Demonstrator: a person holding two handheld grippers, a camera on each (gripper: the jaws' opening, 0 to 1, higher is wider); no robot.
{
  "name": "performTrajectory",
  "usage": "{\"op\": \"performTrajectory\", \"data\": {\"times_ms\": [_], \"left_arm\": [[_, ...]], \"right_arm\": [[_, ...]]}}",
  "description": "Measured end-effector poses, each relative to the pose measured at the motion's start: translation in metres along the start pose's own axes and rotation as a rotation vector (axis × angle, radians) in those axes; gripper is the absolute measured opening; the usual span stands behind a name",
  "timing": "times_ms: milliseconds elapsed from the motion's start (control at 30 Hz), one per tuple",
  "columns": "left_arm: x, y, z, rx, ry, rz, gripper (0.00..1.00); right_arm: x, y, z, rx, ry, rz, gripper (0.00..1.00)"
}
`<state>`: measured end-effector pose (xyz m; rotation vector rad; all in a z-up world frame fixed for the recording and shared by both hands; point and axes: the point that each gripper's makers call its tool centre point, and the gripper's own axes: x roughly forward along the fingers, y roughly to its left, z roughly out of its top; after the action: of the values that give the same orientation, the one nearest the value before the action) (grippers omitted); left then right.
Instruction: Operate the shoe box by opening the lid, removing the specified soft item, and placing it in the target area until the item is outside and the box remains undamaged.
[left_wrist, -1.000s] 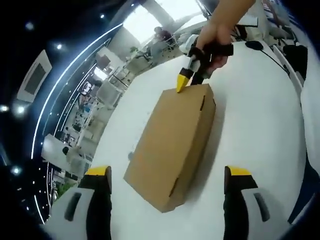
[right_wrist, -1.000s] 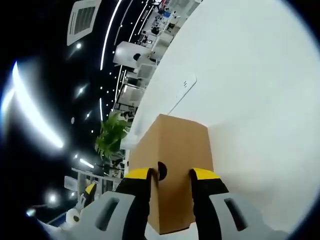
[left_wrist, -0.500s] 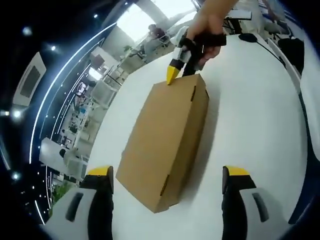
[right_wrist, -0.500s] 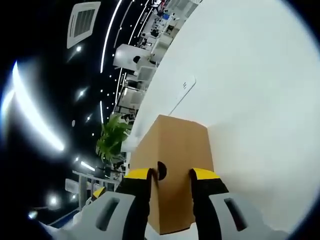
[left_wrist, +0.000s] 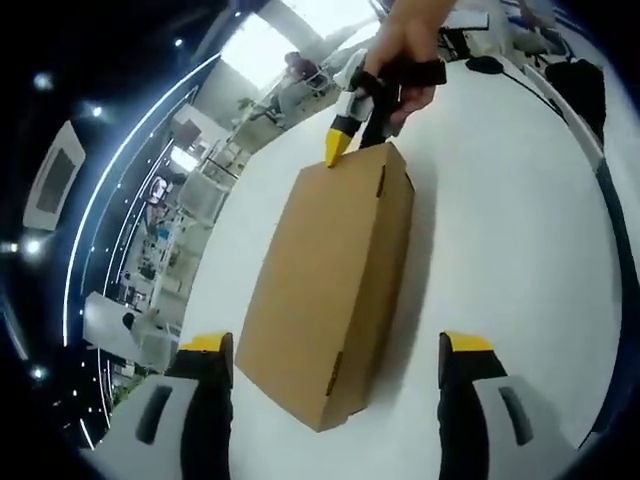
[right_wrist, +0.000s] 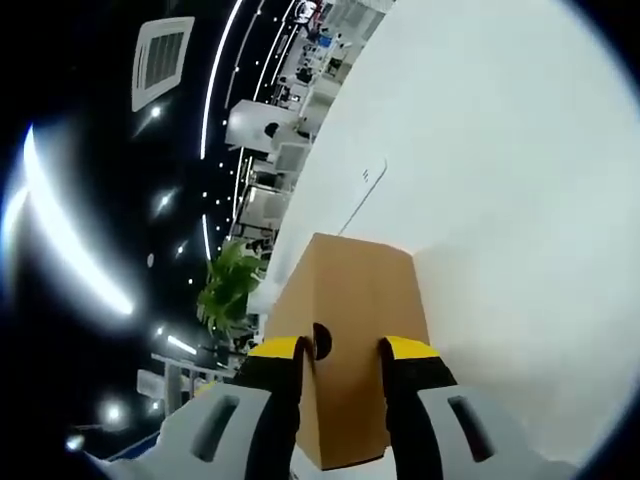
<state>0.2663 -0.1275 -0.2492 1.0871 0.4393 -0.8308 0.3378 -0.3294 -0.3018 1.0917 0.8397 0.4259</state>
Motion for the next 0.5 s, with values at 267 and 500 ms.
{"op": "performTrajectory", "data": {"times_ms": [267, 500], "left_arm": [[0.008, -0.005, -0.001, 0.073, -0.006, 0.019, 0.74], [0.019, -0.012, 0.000, 0.150, -0.020, 0.013, 0.62]], "right_arm": [[0.000, 0.000, 0.000, 0.011, -0.009, -0.004, 0.30], [-0.001, 0.003, -0.003, 0.025, -0.011, -0.005, 0.30]]}}
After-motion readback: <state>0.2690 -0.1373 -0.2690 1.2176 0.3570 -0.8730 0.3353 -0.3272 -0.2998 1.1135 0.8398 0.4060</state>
